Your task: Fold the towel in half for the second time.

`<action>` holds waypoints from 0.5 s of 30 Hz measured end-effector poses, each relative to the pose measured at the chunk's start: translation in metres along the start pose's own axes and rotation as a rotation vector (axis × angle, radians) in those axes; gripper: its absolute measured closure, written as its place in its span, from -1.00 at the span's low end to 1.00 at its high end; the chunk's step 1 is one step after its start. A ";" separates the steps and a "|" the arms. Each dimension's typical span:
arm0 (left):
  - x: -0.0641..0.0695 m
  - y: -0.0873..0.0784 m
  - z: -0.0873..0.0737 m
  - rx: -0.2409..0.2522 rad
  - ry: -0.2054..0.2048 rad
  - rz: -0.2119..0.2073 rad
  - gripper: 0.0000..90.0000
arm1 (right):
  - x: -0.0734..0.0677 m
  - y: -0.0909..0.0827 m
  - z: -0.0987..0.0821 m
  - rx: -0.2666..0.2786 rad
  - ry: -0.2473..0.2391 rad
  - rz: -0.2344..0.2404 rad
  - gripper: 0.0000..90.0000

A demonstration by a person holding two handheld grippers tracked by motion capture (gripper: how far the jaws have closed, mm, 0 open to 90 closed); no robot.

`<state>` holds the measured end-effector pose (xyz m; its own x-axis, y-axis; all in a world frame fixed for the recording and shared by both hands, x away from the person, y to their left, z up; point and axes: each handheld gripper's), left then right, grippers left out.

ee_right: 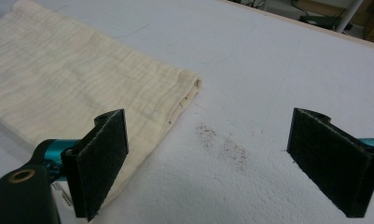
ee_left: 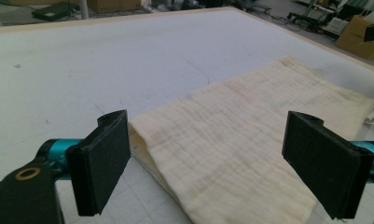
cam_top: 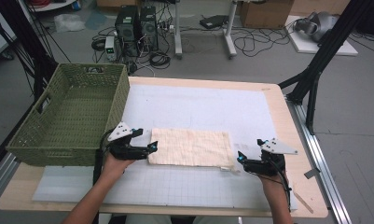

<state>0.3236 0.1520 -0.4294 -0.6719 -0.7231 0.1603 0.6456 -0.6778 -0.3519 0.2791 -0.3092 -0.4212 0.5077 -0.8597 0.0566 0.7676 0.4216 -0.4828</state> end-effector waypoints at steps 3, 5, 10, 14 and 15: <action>0.000 0.000 0.000 0.003 0.002 -0.001 -0.65 | 0.001 0.000 -0.001 -0.002 0.006 -0.001 -0.74; 0.000 0.000 0.001 0.001 -0.001 -0.004 -0.64 | 0.000 0.000 -0.001 -0.004 0.006 -0.001 -0.74; 0.000 0.001 0.001 -0.002 -0.013 -0.010 -0.64 | 0.000 0.001 0.000 -0.001 0.000 0.000 -0.74; -0.001 0.000 0.006 0.003 -0.012 -0.007 -0.63 | 0.000 0.001 0.000 -0.006 -0.003 0.002 -0.74; -0.001 0.000 0.007 0.005 -0.011 -0.004 -0.62 | 0.000 0.001 0.000 -0.006 -0.002 0.003 -0.74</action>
Point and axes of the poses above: each handheld gripper's, and its own axes: y roughly forward along the jaws, z roughly out of its top, x roughly to its right, and after that the axes turned 1 degree about z, right-handed
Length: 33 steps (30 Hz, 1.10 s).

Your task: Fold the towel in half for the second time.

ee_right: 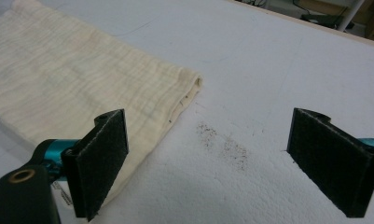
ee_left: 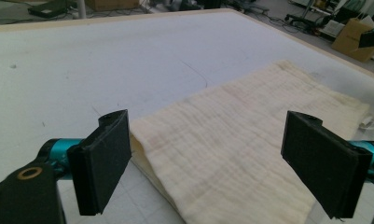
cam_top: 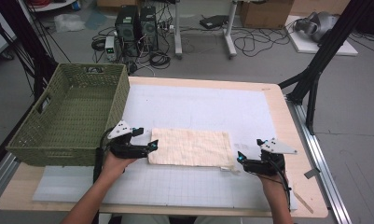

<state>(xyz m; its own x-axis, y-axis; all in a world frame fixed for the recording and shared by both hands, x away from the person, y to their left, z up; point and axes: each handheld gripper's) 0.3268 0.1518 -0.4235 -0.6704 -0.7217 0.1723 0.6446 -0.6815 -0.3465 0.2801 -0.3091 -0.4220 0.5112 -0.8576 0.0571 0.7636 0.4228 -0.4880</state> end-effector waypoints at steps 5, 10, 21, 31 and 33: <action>-0.003 -0.001 0.010 0.007 -0.011 0.016 -0.58 | 0.001 -0.001 0.000 0.003 0.010 0.003 -0.74; -0.007 0.004 0.023 0.015 -0.033 0.008 -0.57 | 0.003 -0.002 -0.002 0.006 0.015 0.000 -0.74; -0.011 0.019 0.043 -0.003 -0.038 0.023 -0.62 | 0.003 -0.003 -0.002 0.003 0.017 0.005 -0.74; -0.022 0.038 0.042 -0.076 -0.035 0.064 -0.44 | 0.003 -0.002 -0.003 0.001 0.016 0.011 -0.74; -0.023 0.042 0.040 -0.088 -0.032 0.073 -0.41 | 0.003 -0.002 -0.002 0.004 0.016 0.009 -0.74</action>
Point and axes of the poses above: each handheld gripper's, and its own axes: y roughly forward along the jaws, z roughly out of its top, x roughly to its right, and after that the axes turned 1 degree about z, right-handed
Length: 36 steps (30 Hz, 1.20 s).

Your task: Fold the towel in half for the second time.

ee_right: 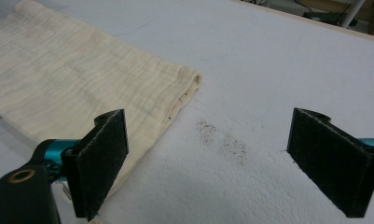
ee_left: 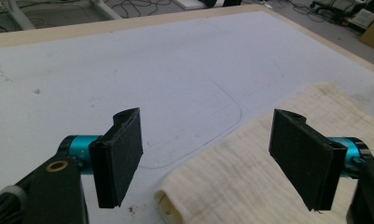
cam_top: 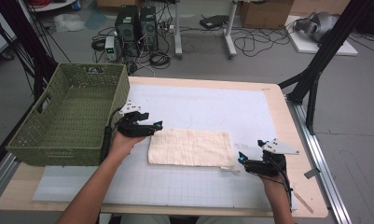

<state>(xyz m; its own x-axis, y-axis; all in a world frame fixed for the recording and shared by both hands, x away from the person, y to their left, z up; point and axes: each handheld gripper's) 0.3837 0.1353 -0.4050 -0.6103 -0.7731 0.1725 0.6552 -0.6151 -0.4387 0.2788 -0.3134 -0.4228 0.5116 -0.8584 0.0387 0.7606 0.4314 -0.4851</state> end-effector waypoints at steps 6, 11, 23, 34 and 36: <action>-0.005 0.012 -0.006 -0.041 -0.013 0.012 -0.36 | 0.001 0.000 0.000 -0.002 0.005 0.002 -0.74; -0.010 0.020 -0.011 -0.081 -0.015 0.032 -0.33 | 0.000 0.001 -0.001 -0.005 0.005 0.005 -0.74; -0.008 0.039 -0.024 -0.213 0.075 0.070 -0.03 | -0.001 0.003 -0.001 -0.016 -0.001 0.014 -0.74; -0.003 0.038 -0.030 -0.215 0.133 0.069 0.31 | -0.001 0.001 -0.002 -0.019 0.006 0.011 -0.74; -0.002 0.037 -0.030 -0.214 0.134 0.065 0.41 | 0.000 0.001 -0.002 -0.017 0.001 0.010 -0.74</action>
Point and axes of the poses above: each handheld gripper's, and its own axes: y roughly forward along the jaws, z roughly out of its top, x roughly to its right, and after that the axes turned 1 degree about z, right-handed
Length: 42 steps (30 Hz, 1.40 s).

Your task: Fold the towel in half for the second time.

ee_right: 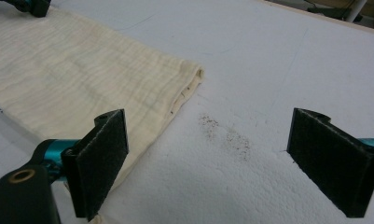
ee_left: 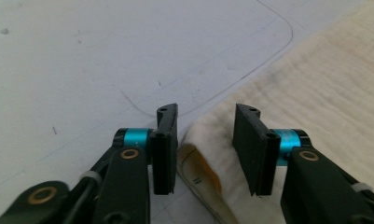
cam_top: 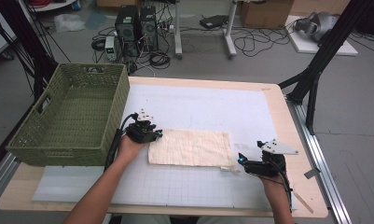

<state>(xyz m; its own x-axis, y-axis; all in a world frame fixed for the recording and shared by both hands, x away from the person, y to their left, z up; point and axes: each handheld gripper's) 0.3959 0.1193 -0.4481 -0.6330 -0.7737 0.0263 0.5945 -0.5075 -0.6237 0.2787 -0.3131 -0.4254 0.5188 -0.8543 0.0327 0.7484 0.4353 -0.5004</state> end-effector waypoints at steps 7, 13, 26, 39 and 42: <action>0.004 0.000 0.000 0.007 0.011 -0.025 0.85 | -0.001 0.001 0.000 -0.005 -0.004 0.001 -0.74; 0.002 0.000 -0.003 0.021 -0.030 -0.036 0.85 | 0.000 0.007 0.001 -0.022 0.012 0.013 -0.74; 0.003 0.000 -0.004 0.031 -0.023 -0.029 0.86 | -0.004 0.026 0.021 -0.020 0.009 0.085 -0.74; 0.001 0.000 -0.005 0.033 -0.044 -0.040 0.85 | 0.009 0.074 0.048 -0.092 -0.015 0.096 -0.48; 0.001 0.000 -0.005 0.034 -0.044 -0.040 0.84 | 0.011 0.083 0.052 -0.116 -0.019 0.107 -0.40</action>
<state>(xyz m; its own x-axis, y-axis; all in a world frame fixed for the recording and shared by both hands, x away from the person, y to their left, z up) 0.3930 0.1205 -0.4515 -0.6343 -0.7683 0.0856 0.5861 -0.5501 -0.5949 0.3680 -0.2712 -0.4222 0.6017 -0.7986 -0.0105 0.6359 0.4869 -0.5988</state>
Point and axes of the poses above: each handheld gripper's, and its own axes: y roughly forward along the jaws, z roughly out of its top, x roughly to its right, and after that the axes turned 1 degree about z, right-handed
